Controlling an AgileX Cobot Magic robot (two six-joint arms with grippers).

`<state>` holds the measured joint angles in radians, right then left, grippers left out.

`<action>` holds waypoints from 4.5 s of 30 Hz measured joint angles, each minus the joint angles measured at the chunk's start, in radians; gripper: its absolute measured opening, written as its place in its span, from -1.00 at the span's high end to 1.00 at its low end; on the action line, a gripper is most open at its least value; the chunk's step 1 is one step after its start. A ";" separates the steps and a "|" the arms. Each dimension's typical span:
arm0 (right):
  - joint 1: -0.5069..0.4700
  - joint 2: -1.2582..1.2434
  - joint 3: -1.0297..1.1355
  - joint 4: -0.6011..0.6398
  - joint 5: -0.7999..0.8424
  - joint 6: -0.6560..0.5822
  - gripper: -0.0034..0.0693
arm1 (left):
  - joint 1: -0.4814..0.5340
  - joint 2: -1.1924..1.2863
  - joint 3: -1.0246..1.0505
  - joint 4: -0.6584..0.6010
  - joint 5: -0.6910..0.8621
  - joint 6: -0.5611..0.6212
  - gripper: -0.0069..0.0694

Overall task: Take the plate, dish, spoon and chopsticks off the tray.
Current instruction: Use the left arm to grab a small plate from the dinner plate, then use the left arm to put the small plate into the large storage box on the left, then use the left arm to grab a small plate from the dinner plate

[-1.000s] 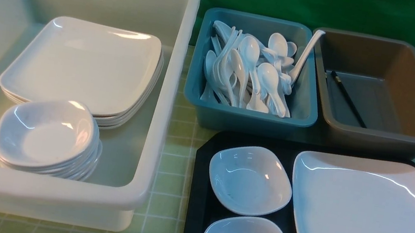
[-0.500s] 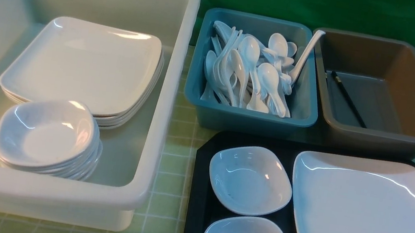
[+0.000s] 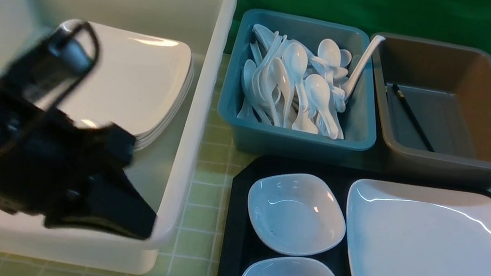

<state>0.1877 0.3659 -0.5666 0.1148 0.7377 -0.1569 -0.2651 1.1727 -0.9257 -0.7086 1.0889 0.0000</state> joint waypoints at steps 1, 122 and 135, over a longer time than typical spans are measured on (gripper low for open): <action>0.000 0.000 0.000 0.000 0.000 0.000 0.77 | -0.067 0.033 -0.005 0.024 -0.017 -0.017 0.84; 0.000 0.000 0.002 0.000 -0.125 0.001 0.47 | 0.508 0.224 -0.125 0.337 -0.102 0.048 -0.42; 0.000 0.000 0.002 0.000 -0.126 0.001 0.47 | 0.440 0.171 -0.449 0.140 0.050 0.061 -0.41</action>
<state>0.1877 0.3659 -0.5647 0.1148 0.6113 -0.1562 0.1748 1.3433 -1.3750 -0.5682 1.1391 0.0610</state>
